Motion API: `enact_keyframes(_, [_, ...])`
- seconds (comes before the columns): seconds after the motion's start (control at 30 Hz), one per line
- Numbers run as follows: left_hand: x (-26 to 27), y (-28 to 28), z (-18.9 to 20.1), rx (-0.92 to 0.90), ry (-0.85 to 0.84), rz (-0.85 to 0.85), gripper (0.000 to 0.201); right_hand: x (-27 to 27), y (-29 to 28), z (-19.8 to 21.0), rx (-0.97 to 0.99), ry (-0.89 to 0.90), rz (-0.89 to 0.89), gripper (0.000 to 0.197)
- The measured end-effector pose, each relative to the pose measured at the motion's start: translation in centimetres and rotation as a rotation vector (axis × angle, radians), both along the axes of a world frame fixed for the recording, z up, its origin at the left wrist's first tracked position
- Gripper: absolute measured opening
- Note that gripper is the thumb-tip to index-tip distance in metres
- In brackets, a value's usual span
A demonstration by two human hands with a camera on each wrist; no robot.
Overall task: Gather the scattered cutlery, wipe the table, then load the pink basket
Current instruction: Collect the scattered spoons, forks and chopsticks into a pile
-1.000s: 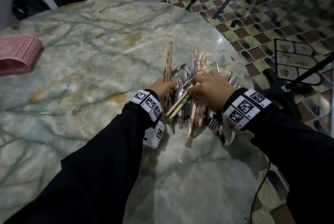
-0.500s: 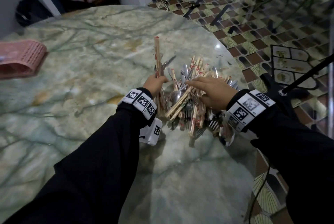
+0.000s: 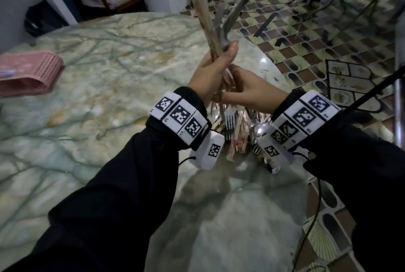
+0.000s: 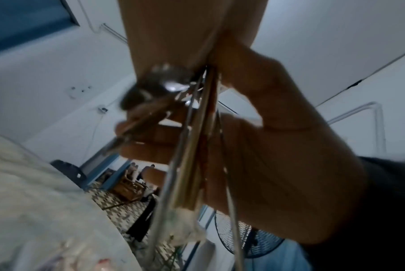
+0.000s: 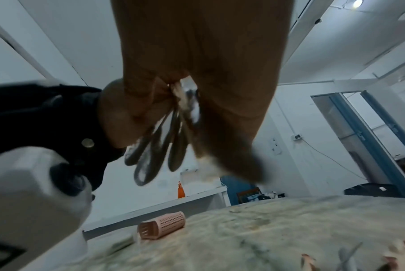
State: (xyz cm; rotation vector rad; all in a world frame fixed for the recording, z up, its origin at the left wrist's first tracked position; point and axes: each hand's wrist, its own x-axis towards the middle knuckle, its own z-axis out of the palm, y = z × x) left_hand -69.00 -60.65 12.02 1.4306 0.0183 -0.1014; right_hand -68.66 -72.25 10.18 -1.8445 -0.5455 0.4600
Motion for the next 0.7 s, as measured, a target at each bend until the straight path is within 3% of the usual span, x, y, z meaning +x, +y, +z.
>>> enact_keyframes(0.07, [-0.4,-0.5,-0.3,0.022,-0.006,-0.024,0.041,0.1,0.3,0.1,0.043,0.004,-0.025,0.045])
enact_keyframes(0.2, [-0.1,-0.2,-1.6,0.078,0.045,-0.038,0.05,0.9,0.4,-0.1,-0.126,-0.04,-0.067,0.037])
enact_keyframes(0.33, [-0.5,1.4,-2.1,0.031,-0.032,-0.139,0.034,1.7,0.6,0.3,-0.214,-0.071,0.009,0.023])
enact_keyframes(0.43, [-0.2,4.2,-2.9,0.364,-0.005,-0.254,0.041,3.7,0.4,0.7,-0.524,-0.375,0.033,0.016])
enact_keyframes(0.53, [0.6,8.4,-5.4,0.77,0.184,-0.128,0.043,6.2,0.1,0.4,-0.931,-0.645,0.081,0.021])
enact_keyframes(0.7, [0.6,13.1,-9.4,0.718,0.385,0.22,0.034,9.2,0.6,-1.5,-1.356,-0.883,0.295,0.025])
